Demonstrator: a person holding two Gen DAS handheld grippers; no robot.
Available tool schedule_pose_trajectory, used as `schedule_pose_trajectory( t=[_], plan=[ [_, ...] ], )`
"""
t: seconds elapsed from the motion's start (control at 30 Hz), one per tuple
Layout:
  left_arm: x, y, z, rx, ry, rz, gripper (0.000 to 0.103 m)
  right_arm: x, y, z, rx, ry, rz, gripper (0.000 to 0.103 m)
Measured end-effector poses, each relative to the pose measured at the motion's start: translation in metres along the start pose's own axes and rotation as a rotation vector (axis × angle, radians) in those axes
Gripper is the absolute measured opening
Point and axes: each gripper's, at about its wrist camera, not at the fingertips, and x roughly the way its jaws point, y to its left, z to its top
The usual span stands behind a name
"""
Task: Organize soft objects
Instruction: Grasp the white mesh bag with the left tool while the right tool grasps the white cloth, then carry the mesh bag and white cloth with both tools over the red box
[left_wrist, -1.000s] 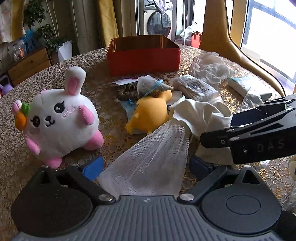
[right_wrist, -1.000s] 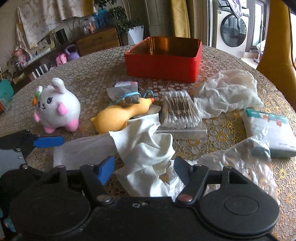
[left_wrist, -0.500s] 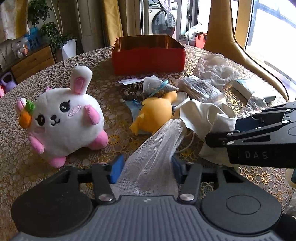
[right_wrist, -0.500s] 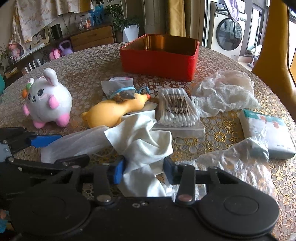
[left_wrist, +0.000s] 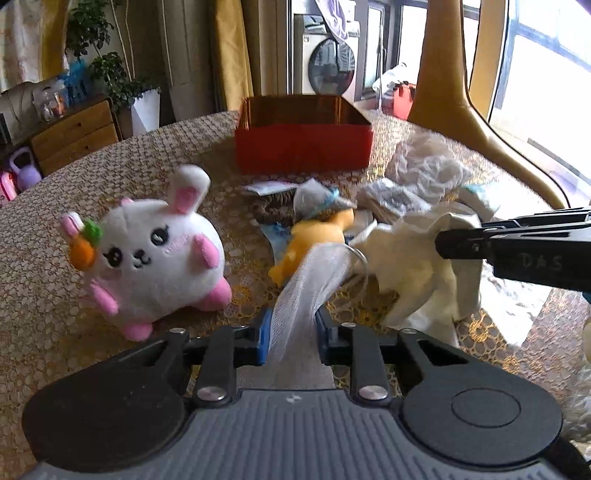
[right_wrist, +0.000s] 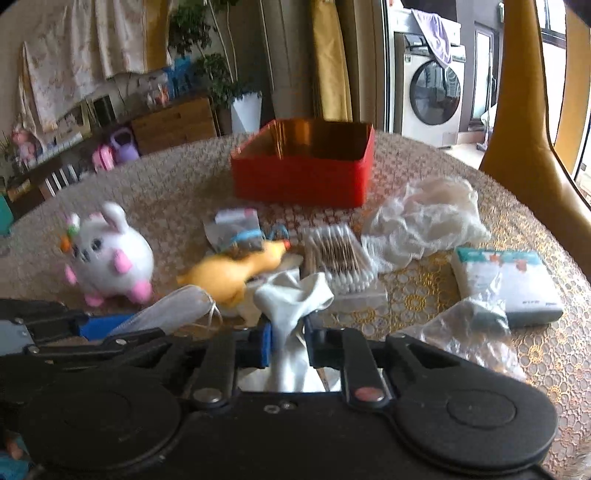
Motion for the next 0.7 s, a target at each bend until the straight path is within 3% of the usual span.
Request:
schedule_pose_trajectory(
  t=[0.2,0.4,0.6,0.7],
  plan=[
    [-0.025,0.005,0.015,-0.006,-0.044,-0.024,0.024,-0.031,0.004,0.015,-0.024,-0.092,0.017,0.010],
    [-0.044,0.011,0.028,-0.021,-0.071,-0.029,0.024,-0.046,0.003,0.023,-0.019,-0.104,0.048,0.007],
    [-0.062,0.015,0.044,-0.015,-0.116,-0.031,0.024,-0.072,0.005,0.043,-0.052,-0.181,0.067,0.005],
    [-0.063,0.018,0.043,-0.033,-0.113,-0.035,0.024,-0.064,0.007,0.040,-0.101,-0.131,0.058,0.007]
  ],
)
